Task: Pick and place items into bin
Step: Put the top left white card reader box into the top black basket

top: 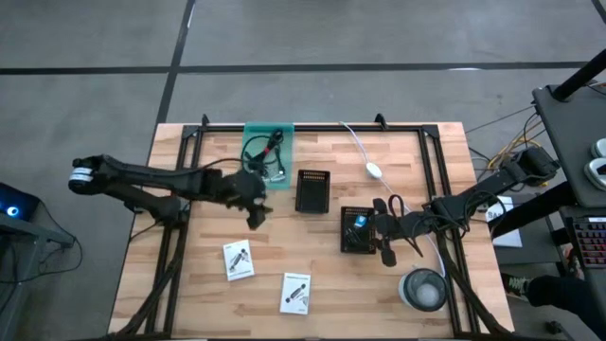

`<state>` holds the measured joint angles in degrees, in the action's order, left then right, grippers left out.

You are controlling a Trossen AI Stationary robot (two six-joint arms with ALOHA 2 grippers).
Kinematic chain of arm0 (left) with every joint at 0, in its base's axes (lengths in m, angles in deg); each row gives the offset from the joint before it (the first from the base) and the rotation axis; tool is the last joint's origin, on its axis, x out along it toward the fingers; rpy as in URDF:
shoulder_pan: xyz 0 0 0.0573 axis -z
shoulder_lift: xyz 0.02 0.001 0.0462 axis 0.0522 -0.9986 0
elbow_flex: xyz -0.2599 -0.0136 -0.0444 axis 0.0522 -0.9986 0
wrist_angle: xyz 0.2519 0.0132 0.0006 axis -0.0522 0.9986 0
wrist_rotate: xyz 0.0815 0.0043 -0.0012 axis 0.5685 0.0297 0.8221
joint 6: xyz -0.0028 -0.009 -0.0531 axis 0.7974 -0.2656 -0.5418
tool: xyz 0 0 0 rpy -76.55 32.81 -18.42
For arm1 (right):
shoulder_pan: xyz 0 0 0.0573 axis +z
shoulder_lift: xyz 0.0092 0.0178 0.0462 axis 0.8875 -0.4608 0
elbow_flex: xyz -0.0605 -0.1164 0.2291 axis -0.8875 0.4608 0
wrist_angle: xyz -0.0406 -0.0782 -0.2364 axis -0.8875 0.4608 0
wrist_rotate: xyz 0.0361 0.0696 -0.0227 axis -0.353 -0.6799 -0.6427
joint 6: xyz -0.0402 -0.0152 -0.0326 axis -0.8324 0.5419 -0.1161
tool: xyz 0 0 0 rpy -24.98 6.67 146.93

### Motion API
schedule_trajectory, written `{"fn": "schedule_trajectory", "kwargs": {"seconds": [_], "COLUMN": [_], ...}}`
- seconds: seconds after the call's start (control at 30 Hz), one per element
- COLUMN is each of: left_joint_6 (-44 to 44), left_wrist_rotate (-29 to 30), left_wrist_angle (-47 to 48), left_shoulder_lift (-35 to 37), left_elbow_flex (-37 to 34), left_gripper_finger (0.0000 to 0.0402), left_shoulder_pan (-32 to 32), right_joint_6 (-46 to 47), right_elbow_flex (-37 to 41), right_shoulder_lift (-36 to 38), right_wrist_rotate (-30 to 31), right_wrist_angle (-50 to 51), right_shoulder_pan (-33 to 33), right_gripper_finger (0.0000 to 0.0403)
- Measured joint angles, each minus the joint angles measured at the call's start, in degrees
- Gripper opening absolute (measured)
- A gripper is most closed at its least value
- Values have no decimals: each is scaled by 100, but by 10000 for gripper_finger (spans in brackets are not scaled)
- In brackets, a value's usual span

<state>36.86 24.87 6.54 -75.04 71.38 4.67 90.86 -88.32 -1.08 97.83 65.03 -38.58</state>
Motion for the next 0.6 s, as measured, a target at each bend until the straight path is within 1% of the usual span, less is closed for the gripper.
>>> {"fn": "schedule_trajectory", "kwargs": {"seconds": [0.13, 0.23, 0.3, 0.47, 0.6], "left_joint_6": [-1966, -3401, -4154, -5161, -5558], "left_wrist_rotate": [-383, -417, -411, -594, -641], "left_wrist_angle": [52, 48, 46, 97, 949], "left_shoulder_lift": [-77, -238, -393, -928, -1432], "left_elbow_flex": [-35, -36, -17, 76, 403], "left_gripper_finger": [214, 215, 215, 215, 215], "left_shoulder_pan": [580, 912, 1105, 1498, 1611], "right_joint_6": [2, -226, -424, -661, -589], "right_elbow_flex": [-15, -17, -15, -4, -2], "right_shoulder_lift": [0, 0, 0, 0, 0], "right_wrist_rotate": [0, 9, 9, 8, 7], "right_wrist_angle": [-1, 10, 24, 64, 188], "right_shoulder_pan": [0, 0, 0, 0, 0], "right_gripper_finger": [139, 139, 139, 139, 139]}}
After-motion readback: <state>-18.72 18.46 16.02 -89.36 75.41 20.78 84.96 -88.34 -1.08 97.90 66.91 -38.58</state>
